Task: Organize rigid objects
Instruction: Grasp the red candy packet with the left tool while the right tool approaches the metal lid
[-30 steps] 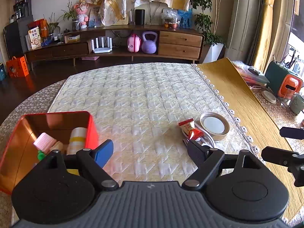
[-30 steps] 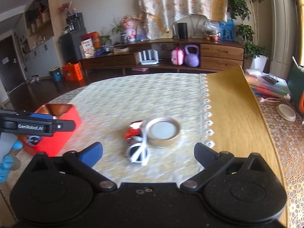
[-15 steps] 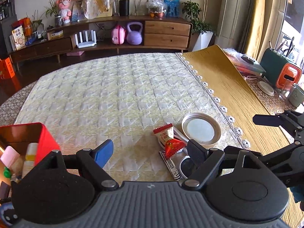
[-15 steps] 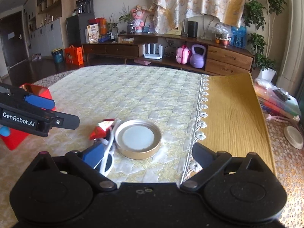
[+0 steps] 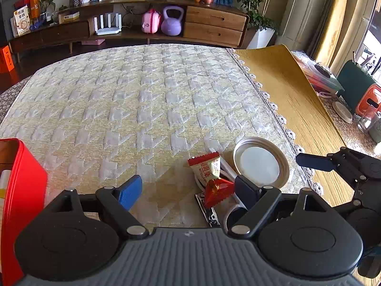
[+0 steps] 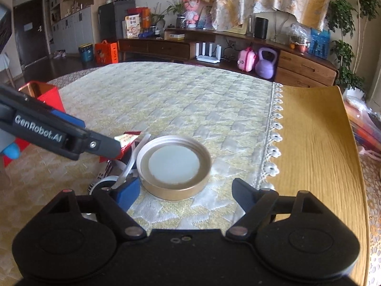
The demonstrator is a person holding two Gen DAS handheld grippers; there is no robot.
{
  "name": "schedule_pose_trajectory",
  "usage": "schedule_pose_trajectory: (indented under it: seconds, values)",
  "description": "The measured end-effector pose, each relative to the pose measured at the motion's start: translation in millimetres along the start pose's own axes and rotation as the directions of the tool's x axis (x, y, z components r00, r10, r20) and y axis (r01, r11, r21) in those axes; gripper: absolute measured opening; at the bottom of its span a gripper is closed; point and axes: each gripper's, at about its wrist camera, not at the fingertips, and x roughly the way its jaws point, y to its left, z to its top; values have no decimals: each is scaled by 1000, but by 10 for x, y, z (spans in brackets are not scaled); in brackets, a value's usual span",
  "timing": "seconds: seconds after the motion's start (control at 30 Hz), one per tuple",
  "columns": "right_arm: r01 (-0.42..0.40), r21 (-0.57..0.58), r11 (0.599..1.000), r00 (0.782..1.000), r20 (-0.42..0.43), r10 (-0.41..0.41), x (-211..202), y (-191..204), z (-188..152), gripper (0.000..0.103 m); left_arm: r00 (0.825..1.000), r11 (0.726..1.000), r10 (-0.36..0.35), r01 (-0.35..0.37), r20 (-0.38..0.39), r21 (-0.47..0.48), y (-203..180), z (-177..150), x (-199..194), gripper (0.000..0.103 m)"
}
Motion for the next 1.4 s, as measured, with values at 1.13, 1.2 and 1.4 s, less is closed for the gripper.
schedule_pose_trajectory:
  seconds: [1.13,1.2,1.4]
  values:
    - [-13,75,997,999,36,10,-11,-58,-27,73,986,970,-164,160,-10,-182,276,22,101,22]
    - [0,96,995,999,35,-3,-52,-79,-31,73,988,973,-155,151,-10,-175,273,9,61,22]
    - [17,143,990,999,42,-23,-222,-64,-41,73,993,984,-119,118,-2,-133,271,-15,-112,22]
